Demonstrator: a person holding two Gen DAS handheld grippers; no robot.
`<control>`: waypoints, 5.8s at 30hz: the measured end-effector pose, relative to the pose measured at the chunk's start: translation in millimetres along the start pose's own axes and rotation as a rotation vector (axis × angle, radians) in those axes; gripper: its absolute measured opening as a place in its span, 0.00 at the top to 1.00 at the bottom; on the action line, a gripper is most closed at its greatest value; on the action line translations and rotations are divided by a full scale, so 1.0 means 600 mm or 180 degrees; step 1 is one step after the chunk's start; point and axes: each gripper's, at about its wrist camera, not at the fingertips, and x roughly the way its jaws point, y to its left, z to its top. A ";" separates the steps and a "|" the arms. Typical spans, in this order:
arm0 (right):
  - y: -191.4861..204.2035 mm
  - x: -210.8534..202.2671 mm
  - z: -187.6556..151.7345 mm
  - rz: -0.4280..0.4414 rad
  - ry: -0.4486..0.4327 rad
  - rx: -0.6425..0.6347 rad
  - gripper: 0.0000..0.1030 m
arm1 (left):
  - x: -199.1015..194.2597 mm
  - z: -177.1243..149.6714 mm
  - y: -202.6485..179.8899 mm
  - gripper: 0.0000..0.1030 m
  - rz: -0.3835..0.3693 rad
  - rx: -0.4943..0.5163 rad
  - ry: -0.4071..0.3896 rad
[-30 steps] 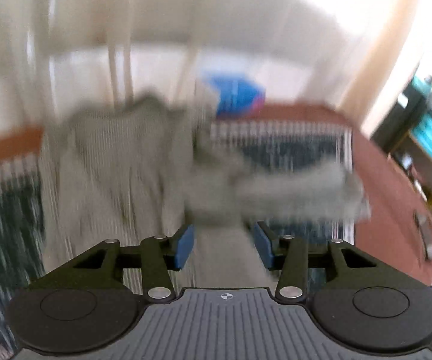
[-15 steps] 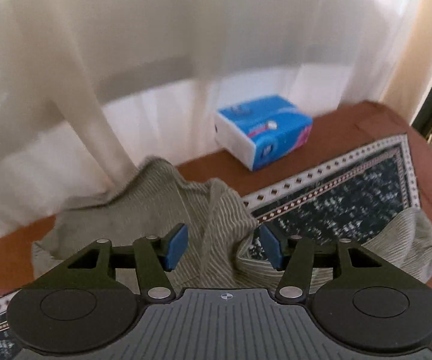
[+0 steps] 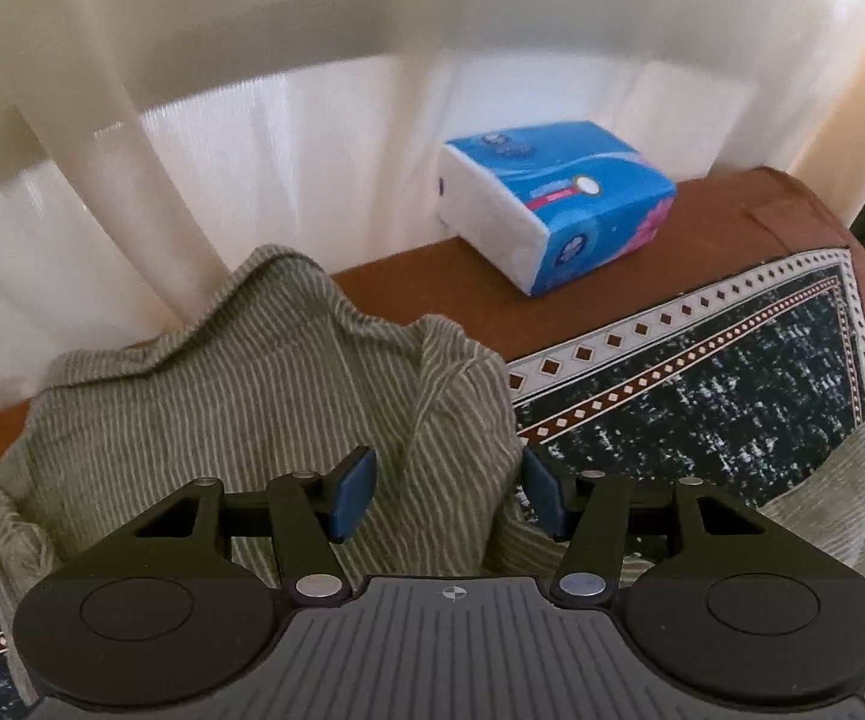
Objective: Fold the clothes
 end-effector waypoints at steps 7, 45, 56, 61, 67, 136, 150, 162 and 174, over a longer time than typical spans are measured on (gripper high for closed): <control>-0.006 0.019 -0.002 0.0017 0.0088 0.0041 0.44 | 0.023 0.000 0.021 0.63 -0.0071 -0.0235 0.0051; 0.312 -0.320 -0.016 0.1799 -0.0281 0.0204 0.89 | 0.002 -0.030 0.138 0.93 0.0132 -0.0718 -0.0399; 0.312 -0.331 0.002 0.1860 -0.0387 0.0095 0.89 | -0.133 -0.022 0.129 0.43 0.0343 -0.0536 -0.0880; 0.328 -0.338 0.026 0.2008 -0.0453 0.0015 0.89 | -0.227 -0.100 0.091 0.40 0.0089 0.0153 -0.0924; 0.362 -0.345 0.062 0.2064 -0.0525 -0.0181 0.89 | -0.235 -0.229 0.031 0.39 -0.0025 0.0944 -0.0674; 0.356 -0.140 -0.387 0.0648 0.1457 0.0875 0.62 | -0.309 -0.277 0.150 0.36 -0.0544 -0.0225 -0.0545; 0.418 -0.186 -0.332 0.0527 0.1362 -0.0445 0.45 | -0.282 -0.412 0.037 0.33 -0.0700 -0.0419 -0.0152; 0.401 -0.159 -0.362 0.0574 0.1292 0.0053 0.90 | -0.281 -0.426 0.061 1.00 -0.0946 -0.0810 -0.0060; 0.394 -0.163 -0.352 0.0775 0.1805 0.0137 0.95 | -0.290 -0.448 0.047 0.99 -0.0653 -0.0440 0.0163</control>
